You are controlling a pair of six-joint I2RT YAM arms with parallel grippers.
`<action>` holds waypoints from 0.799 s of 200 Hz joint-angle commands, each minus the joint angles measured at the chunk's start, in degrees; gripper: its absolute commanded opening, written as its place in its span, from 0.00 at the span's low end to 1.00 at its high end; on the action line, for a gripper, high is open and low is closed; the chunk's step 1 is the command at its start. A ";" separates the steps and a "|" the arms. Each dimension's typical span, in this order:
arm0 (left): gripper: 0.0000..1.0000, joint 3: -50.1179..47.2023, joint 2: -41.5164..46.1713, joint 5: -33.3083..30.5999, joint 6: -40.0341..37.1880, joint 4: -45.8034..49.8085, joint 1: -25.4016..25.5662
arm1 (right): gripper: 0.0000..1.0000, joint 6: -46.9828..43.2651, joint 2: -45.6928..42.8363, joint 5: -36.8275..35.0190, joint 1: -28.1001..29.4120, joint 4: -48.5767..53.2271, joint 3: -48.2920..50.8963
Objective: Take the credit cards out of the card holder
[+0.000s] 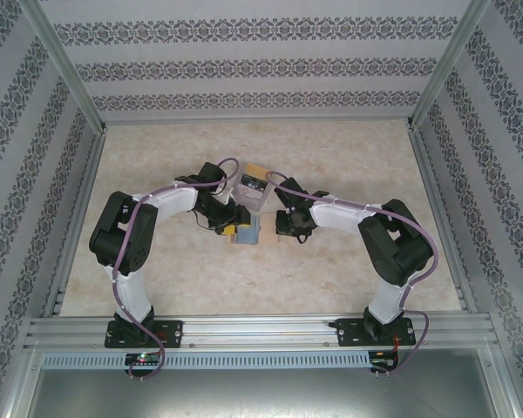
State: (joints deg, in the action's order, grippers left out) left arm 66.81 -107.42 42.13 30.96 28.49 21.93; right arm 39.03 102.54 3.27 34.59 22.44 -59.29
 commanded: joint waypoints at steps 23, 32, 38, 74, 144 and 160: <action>0.48 0.96 1.42 3.10 -0.84 -0.71 0.92 | 0.10 0.35 1.13 0.49 -0.36 0.24 -1.09; 0.47 1.10 1.51 3.38 -0.73 -0.89 0.92 | 0.11 0.44 0.95 0.36 -0.32 0.13 -1.09; 0.45 1.11 1.52 3.53 -0.66 -0.89 0.92 | 0.10 0.42 0.83 0.31 -0.32 0.14 -1.01; 0.42 1.14 1.95 5.32 0.50 -2.69 0.92 | 0.16 0.86 -1.09 -0.29 -0.68 0.34 -0.58; 0.47 1.31 2.40 8.48 4.77 -7.66 3.90 | 0.41 1.56 -9.52 -2.19 -3.88 0.81 2.01; 0.50 1.61 1.84 8.43 5.63 -8.72 4.74 | 0.43 2.07 -10.75 -2.59 -4.44 0.53 2.57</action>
State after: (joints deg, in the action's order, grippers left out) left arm 66.87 -106.87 49.30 34.50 23.03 25.12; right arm 40.29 94.19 2.52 31.07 22.44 -58.24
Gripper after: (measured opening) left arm 0.484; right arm 0.423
